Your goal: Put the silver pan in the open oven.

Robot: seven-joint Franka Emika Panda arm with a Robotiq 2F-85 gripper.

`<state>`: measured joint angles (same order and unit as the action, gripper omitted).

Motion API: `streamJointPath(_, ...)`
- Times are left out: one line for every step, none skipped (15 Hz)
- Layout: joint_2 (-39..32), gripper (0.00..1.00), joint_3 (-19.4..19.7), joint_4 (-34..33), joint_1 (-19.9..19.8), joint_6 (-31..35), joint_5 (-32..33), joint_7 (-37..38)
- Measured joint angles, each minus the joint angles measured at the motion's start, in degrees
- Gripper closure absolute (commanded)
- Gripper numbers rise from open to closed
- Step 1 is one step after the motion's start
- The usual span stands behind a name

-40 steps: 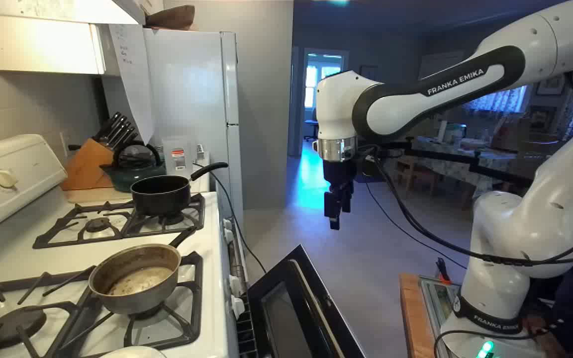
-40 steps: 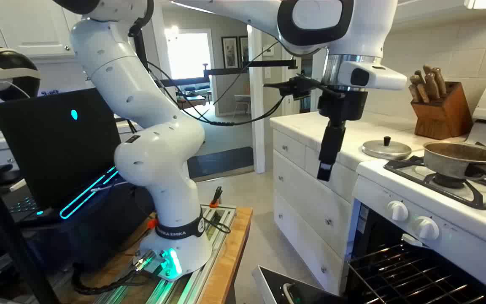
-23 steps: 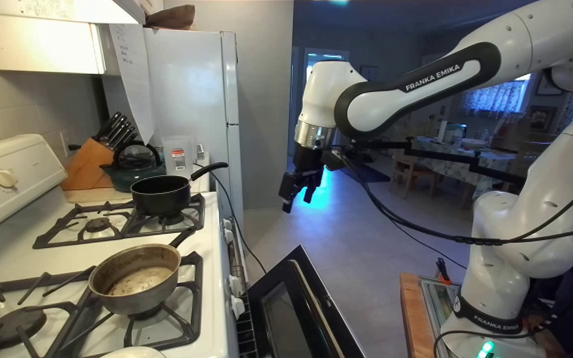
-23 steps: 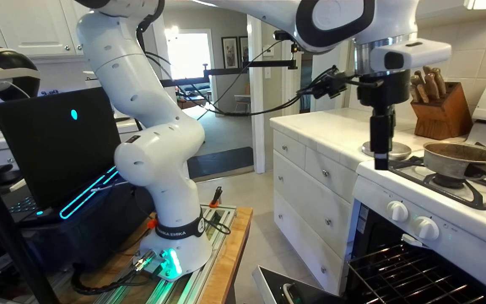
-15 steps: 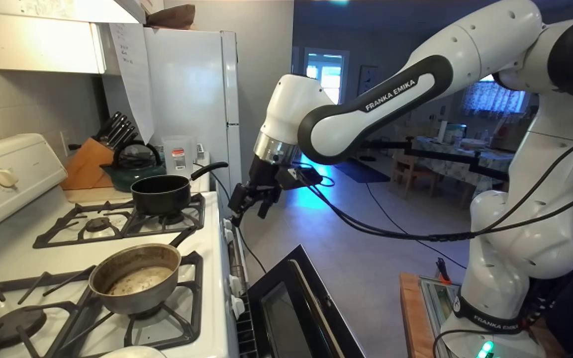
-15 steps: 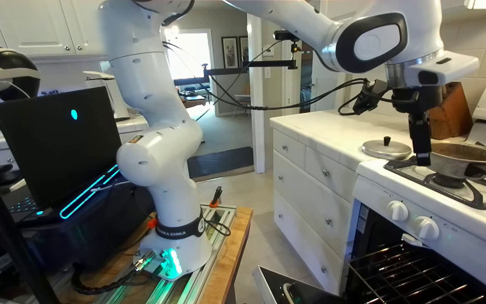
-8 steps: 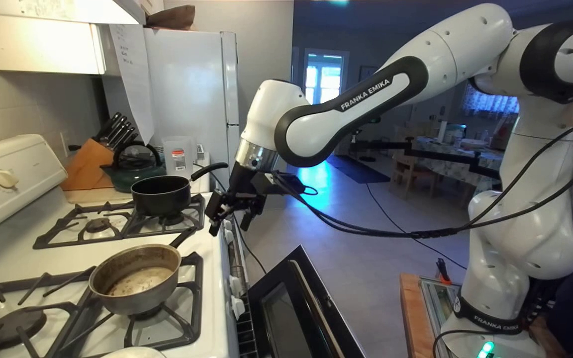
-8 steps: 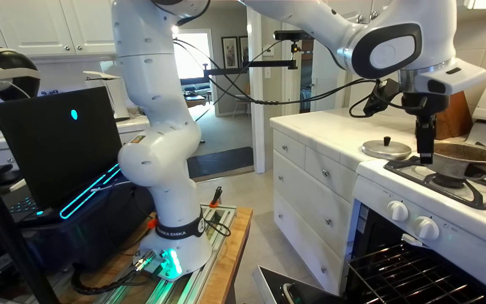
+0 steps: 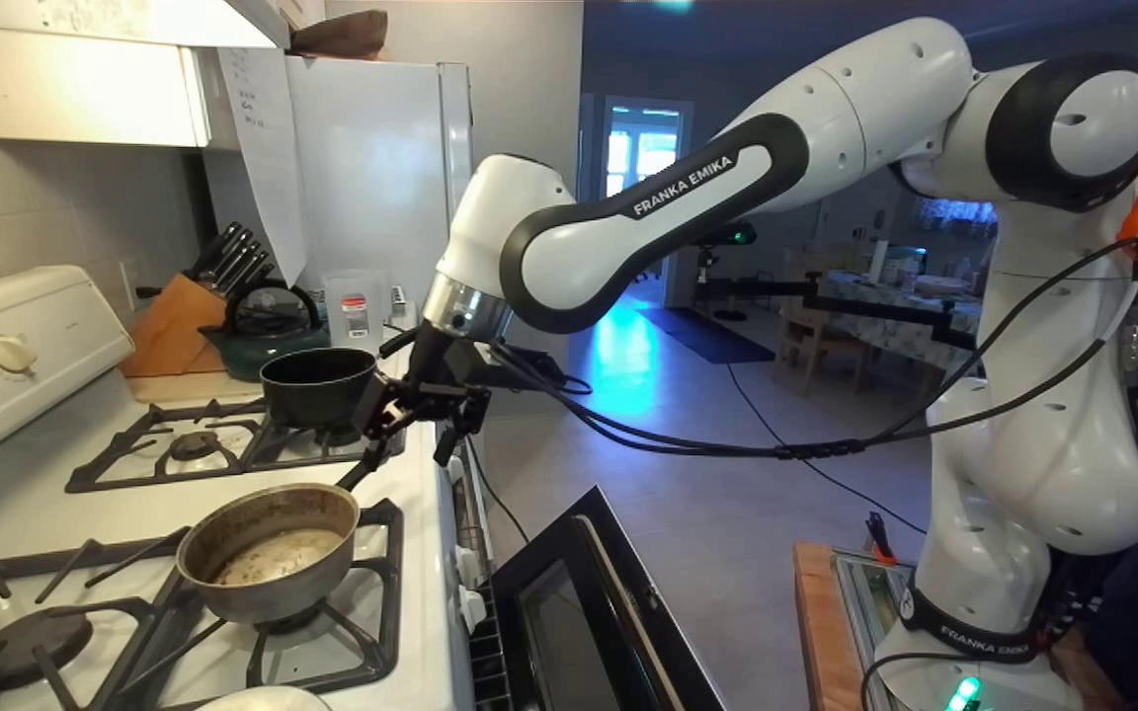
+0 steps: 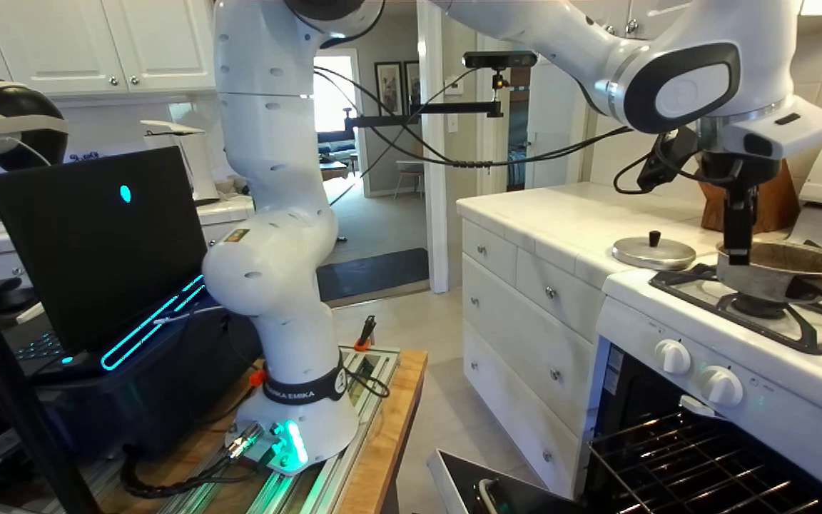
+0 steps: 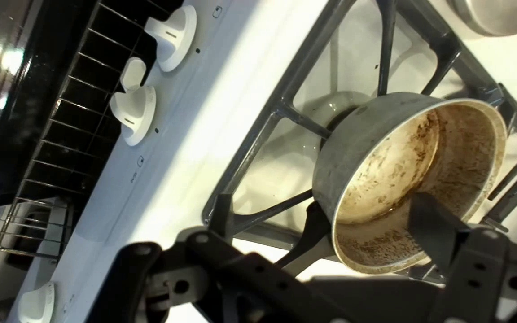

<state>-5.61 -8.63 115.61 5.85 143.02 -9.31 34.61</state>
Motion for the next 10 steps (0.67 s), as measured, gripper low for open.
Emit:
streamJointPath(-1.0,0.00,0.2,-1.1,0.2,0.1,0.1,0.2)
streamJointPath(-2.0,0.00,0.4,-2.1,0.4,0.1,0.1,0.2)
streamJointPath(-3.0,0.00,0.6,-3.1,0.5,0.1,0.1,0.2)
streamJointPath(-4.1,0.00,0.8,-4.0,0.6,0.1,0.2,0.2)
streamJointPath(-5.1,0.00,1.1,-4.8,0.8,0.0,0.3,0.2)
streamJointPath(-6.0,0.00,1.4,-5.4,1.1,0.0,0.4,0.3)
streamJointPath(-6.9,0.00,1.8,-6.0,1.3,0.0,0.6,0.3)
streamJointPath(-7.8,0.00,2.1,-6.5,1.6,0.0,0.7,0.3)
streamJointPath(-8.5,0.00,2.3,-6.9,1.8,0.0,0.8,0.3)
streamJointPath(-9.1,0.00,2.6,-7.2,2.1,-0.1,0.9,0.3)
